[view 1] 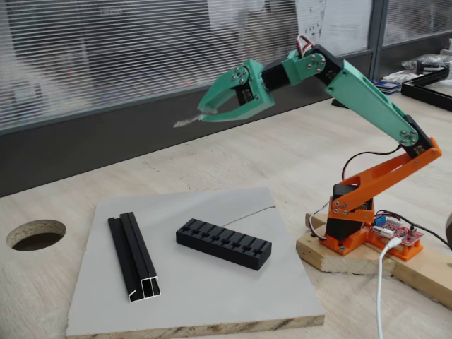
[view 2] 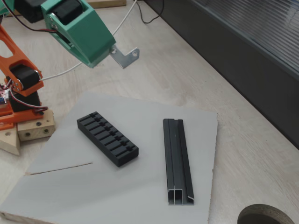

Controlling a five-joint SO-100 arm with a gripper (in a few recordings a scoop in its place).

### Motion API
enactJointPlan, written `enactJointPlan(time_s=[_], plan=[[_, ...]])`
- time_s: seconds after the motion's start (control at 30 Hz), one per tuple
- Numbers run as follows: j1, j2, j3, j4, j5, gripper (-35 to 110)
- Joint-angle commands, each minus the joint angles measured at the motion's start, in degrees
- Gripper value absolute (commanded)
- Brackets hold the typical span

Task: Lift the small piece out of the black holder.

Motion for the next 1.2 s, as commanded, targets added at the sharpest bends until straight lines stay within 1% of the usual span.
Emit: enactJointPlan(time_s=[0.0, 1.17], plan=[[1.1, 4.4, -5.0, -0.1, 0.8, 1], [1.0, 4.5, -5.5, 0.1, 0.4, 1]])
